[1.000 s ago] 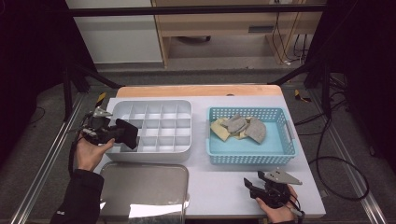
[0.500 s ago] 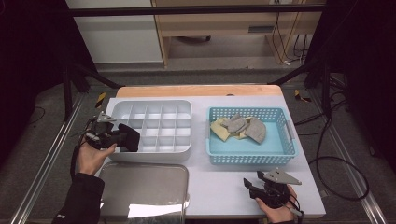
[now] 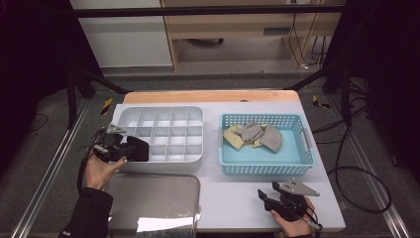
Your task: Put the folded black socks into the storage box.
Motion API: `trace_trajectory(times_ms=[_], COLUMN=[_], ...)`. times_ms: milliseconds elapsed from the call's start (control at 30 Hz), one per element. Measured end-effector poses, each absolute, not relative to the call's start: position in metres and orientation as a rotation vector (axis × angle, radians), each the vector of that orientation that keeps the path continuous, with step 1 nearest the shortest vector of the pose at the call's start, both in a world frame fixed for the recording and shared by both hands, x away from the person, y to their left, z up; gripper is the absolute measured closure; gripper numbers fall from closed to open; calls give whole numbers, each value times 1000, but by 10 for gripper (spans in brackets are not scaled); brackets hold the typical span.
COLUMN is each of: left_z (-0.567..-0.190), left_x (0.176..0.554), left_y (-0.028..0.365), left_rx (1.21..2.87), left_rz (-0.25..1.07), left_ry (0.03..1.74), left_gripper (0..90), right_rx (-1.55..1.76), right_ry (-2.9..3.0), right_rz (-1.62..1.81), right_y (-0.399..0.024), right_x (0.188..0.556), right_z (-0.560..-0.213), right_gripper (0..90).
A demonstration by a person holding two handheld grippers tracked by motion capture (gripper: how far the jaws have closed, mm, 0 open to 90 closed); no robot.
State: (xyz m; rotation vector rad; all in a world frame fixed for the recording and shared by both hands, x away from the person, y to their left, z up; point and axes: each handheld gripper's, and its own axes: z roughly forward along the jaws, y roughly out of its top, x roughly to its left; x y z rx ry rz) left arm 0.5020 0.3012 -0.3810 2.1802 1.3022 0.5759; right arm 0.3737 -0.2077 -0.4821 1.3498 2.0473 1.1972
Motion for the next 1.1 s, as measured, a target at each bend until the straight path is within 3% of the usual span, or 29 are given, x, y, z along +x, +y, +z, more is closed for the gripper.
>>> trace_trajectory(times_ms=[367, 633, 1100], left_z=[-381, -392, -413], left_x=[503, 505, 512], left_y=[297, 292, 290], left_rx=[2240, 2266, 2282], left_rz=[648, 519, 442], left_ry=[1288, 1247, 1324], left_gripper=[725, 726, 728], right_rx=[1350, 1343, 1347], right_ry=[2049, 2052, 2058], right_rz=[1197, 1200, 1202], right_y=[-208, -207, -206], right_x=[374, 374, 374], right_z=[-482, -482, -483], right_gripper=[387, 390, 393])
